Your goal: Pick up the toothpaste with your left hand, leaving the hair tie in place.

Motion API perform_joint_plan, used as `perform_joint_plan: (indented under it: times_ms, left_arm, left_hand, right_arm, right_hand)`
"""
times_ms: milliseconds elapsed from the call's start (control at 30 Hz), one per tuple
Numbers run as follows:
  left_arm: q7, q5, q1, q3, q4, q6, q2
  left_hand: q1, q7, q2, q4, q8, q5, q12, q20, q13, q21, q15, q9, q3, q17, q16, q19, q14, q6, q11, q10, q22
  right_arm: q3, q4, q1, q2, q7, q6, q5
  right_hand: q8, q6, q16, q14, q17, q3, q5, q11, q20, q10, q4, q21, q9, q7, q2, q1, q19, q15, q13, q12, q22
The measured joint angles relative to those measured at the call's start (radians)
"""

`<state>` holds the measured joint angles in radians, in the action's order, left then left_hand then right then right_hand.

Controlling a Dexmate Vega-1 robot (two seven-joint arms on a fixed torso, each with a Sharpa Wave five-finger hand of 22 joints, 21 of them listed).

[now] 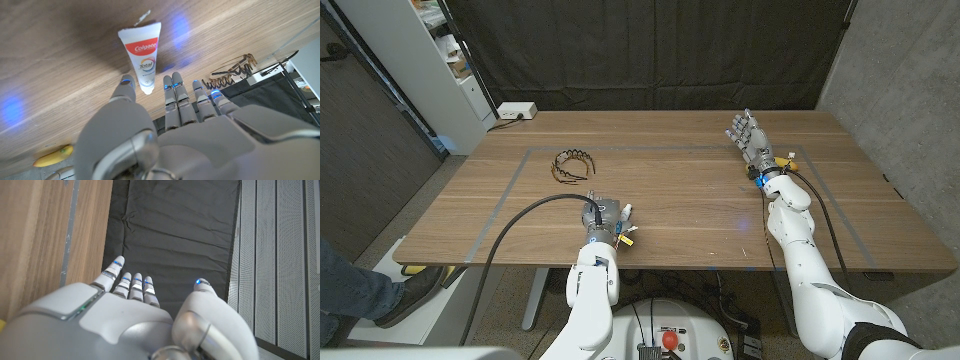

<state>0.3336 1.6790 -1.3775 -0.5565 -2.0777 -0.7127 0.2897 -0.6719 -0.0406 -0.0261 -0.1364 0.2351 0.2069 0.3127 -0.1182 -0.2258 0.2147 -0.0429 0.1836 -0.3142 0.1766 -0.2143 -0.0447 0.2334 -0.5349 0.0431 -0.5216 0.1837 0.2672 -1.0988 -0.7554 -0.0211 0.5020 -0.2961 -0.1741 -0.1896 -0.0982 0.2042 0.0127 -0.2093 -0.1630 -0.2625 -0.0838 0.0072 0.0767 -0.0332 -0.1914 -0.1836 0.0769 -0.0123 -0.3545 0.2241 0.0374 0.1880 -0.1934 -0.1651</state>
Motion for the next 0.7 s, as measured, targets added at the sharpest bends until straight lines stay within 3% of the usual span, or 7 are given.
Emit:
perform_joint_plan:
  times_ms: [700]
  left_arm:
    - [0.005, 0.033, -0.01, -0.01, 0.008, -0.018, -0.012]
  left_hand:
    - [-0.069, 0.023, 0.027, -0.018, 0.0, 0.0, 0.0, 0.004, -0.005, 0.0, 0.023, 0.0, -0.018, 0.0, 0.0, 0.029, 0.034, -0.059, 0.025, -0.05, -0.002]
  right_arm:
    - [0.009, 0.016, -0.007, -0.004, 0.01, -0.009, -0.01]
  right_hand:
    - [0.0, 0.0, 0.0, 0.004, 0.0, 0.0, 0.0, 0.0, 0.0, 0.0, 0.0, 0.0, 0.0, 0.0, -0.004, 0.004, 0.0, 0.004, 0.0, 0.0, 0.0]
